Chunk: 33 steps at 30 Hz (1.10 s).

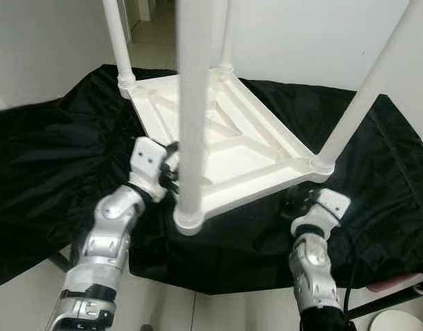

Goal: Building children table

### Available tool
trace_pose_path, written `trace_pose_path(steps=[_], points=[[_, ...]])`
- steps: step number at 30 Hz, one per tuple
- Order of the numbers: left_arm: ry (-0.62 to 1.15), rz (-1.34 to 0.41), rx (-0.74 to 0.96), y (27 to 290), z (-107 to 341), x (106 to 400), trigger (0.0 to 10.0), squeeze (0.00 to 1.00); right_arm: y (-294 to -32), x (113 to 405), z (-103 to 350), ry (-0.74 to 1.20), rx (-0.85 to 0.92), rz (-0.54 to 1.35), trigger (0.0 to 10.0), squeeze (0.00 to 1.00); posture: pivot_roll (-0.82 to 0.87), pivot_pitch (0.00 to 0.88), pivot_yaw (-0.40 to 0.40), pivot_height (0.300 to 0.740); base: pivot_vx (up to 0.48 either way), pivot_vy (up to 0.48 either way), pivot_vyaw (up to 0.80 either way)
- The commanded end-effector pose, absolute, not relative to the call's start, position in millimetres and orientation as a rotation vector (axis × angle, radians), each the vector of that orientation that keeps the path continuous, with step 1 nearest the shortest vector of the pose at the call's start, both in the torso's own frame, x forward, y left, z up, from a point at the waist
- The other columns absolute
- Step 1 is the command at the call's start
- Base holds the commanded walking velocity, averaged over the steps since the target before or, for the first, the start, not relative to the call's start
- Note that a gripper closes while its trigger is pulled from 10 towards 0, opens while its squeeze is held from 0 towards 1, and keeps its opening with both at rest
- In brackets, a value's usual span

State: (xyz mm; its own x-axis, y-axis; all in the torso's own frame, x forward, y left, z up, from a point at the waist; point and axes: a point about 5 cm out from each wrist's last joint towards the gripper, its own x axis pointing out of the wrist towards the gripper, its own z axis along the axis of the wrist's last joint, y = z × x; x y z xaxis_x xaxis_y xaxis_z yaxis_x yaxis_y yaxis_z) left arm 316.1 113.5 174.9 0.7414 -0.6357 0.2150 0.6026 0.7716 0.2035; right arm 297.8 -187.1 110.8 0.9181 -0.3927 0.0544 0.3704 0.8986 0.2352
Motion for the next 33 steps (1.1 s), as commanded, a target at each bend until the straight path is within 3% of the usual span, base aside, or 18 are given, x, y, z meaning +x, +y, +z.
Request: trace_pose_path(steps=[1, 8, 18, 33], points=[[-0.275, -0.792, 0.123, 100.1, 170.4, 307.5, 10.0, 0.0, -192.2, 301.9, 107.1, -0.058, 0.248, -0.409, 10.0, 0.0, 0.07, 0.066, -0.007, 0.74, 0.0, 0.0, 0.0], [-0.295, -0.911, 0.084, 66.1, 168.6, 287.4, 10.0, 0.0, -204.7, 323.1, 111.2, 0.02, 0.246, -0.438, 10.0, 0.0, 0.08, 0.07, -0.028, 0.74, 0.0, 0.0, 0.0], [-0.316, -0.979, 0.035, 47.1, 174.1, 276.6, 10.0, 0.0, -207.8, 329.2, 105.8, 0.093, 0.27, -0.529, 10.0, 0.0, 0.09, 0.069, -0.036, 0.74, 0.0, 0.0, 0.0], [-0.34, -1.056, 0.018, 33.8, 187.1, 270.4, 10.0, 0.0, -202.6, 355.0, 119.7, 0.103, 0.267, -0.227, 10.0, 0.0, 0.08, 0.071, -0.02, 0.74, 0.0, 0.0, 0.0]])
